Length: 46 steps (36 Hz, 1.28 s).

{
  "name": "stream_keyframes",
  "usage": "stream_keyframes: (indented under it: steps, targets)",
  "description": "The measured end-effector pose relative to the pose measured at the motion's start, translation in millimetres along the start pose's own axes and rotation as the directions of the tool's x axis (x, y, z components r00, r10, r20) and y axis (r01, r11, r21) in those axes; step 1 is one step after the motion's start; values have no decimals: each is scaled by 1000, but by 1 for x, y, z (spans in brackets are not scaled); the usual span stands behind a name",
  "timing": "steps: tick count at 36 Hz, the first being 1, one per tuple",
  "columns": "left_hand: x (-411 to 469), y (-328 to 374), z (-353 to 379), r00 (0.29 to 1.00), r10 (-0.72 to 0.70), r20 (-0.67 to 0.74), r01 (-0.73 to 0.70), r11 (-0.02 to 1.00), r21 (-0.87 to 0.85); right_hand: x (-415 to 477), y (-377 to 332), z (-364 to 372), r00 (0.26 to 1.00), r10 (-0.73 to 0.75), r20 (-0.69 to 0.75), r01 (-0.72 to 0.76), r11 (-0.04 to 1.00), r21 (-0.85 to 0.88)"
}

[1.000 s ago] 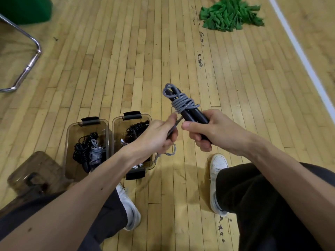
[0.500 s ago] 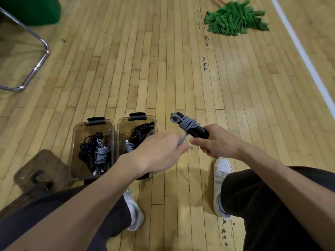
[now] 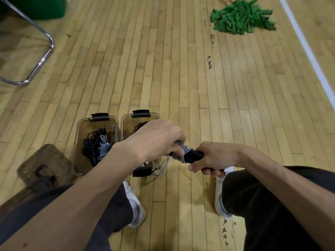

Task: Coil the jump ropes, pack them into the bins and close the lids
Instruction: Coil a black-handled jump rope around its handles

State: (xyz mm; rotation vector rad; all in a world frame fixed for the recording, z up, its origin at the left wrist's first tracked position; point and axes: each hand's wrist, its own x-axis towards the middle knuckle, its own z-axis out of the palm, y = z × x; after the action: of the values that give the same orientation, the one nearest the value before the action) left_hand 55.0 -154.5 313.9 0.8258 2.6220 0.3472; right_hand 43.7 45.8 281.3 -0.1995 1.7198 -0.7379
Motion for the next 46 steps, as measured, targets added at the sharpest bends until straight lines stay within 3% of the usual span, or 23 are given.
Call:
stream_keyframes:
  steps: [8, 14, 24, 29, 33, 36, 39, 44, 46]
  targets:
    - [5, -3, 2, 1000, 9, -6, -10, 963, -268, -6, -3, 9, 996, -44, 82, 52, 994, -97]
    - [9, -2, 2, 999, -28, 46, 48, 861, -506, -12, -4, 12, 995, -56, 77, 69, 984, -166]
    - [14, 0, 1, 992, 14, 128, 85, 679, -729, -28, -6, 14, 986, -157, 55, 165, 956, -243]
    - [15, -3, -3, 994, 27, 107, 74, 563, -823, -42, -14, 10, 952, -303, 30, 305, 944, -124]
    - [18, 0, -5, 999, 12, 53, 46, 312, -949, -49, -18, 3, 910, -409, -71, 411, 911, 21]
    - [16, 5, -1, 984, -163, 71, 96, 150, -984, -48, -18, 0, 877, -453, -158, 470, 878, 94]
    - [18, 8, 6, 984, -166, 72, 95, 141, -985, -48, -17, -3, 858, -451, -246, 489, 864, 122]
    - [25, 17, 9, 932, -323, 163, 227, 171, -959, -45, -15, -5, 844, -411, -345, 484, 861, 156]
    - [25, 19, 12, 909, -365, 199, 262, 132, -956, -43, -16, -6, 839, -386, -383, 477, 861, 176]
